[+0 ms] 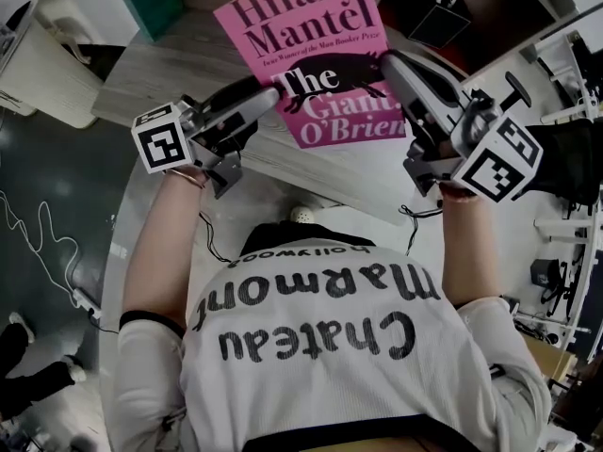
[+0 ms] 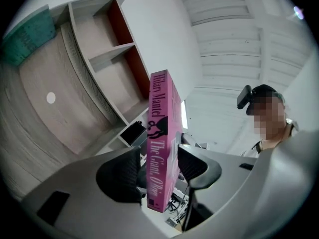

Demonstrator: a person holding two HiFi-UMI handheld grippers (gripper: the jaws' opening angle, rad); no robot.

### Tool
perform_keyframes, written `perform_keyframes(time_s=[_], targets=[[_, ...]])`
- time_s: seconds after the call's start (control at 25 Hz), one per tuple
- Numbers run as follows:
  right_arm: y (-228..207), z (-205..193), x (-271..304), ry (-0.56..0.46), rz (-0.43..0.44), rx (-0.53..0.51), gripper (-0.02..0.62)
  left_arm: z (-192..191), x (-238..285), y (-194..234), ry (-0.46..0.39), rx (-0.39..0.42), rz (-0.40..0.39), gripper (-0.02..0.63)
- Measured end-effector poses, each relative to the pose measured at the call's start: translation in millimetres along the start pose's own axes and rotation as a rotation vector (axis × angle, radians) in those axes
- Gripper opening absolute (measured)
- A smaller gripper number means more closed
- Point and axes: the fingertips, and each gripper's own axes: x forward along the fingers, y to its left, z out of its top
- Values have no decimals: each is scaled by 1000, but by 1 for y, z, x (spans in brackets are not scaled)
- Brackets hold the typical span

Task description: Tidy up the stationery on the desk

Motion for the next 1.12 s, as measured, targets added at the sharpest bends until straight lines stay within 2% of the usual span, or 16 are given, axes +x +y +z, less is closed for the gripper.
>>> perform_keyframes(time_s=[0.12, 0.4, 0.64, 1.12], targets=[[2, -1, 6, 1, 2, -2, 20, 8, -6, 0, -27, -12, -18, 233], [2, 0, 5, -6, 22, 18, 20, 9, -1, -4, -7, -1, -20, 229], [1, 0, 6, -4, 20, 16, 21, 12, -3, -5, -16, -2, -14, 167], [-6, -4, 7, -6, 43, 42, 23, 12, -7, -6, -2, 14, -17, 152]])
